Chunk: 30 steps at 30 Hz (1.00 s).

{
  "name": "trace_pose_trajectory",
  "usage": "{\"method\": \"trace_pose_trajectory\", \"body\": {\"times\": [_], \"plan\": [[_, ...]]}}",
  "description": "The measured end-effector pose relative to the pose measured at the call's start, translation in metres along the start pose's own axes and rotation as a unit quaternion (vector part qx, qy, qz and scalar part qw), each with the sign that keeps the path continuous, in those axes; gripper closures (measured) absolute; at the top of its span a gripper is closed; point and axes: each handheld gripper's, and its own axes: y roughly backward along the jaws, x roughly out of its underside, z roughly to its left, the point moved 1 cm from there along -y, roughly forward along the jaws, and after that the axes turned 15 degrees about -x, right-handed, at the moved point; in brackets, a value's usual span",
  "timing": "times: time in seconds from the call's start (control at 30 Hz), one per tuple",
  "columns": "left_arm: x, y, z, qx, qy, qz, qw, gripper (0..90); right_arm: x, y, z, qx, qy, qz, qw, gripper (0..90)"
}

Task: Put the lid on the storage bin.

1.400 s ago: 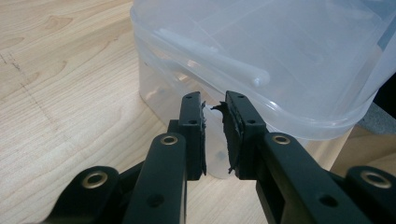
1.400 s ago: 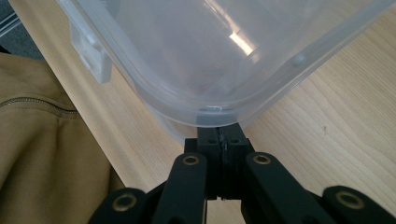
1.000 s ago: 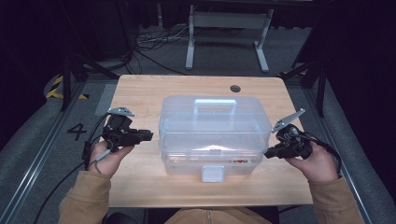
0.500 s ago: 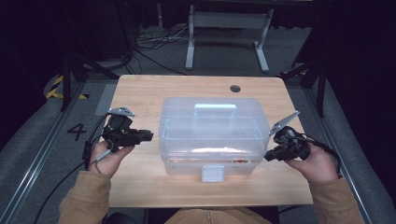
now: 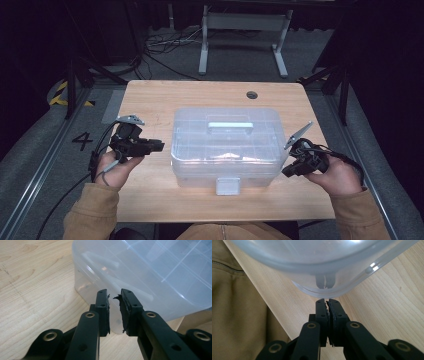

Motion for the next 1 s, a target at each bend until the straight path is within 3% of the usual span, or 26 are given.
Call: {"method": "trace_pose_trajectory", "body": {"times": [0.27,0.5,0.8,1.0], "plan": [[0.000,0.000,0.000,0.000,0.002,0.001,1.0000,75.7,0.002,0.006,-0.001,-0.005,0.003,-0.016,0.9999,83.5],[0.001,0.000,0.000,0.000,0.006,-0.013,0.9999,66.8,0.006,0.016,-0.003,0.001,0.009,-0.039,0.9992,72.1],[0.012,0.008,0.003,-0.007,0.017,-0.022,0.9996,63.2,0.009,0.042,-0.007,0.004,0.021,-0.099,0.9948,64.2],[0.022,0.014,0.003,-0.014,0.027,-0.025,0.9992,62.9,0.007,0.056,-0.013,0.009,0.026,-0.139,0.9899,61.9]]}}
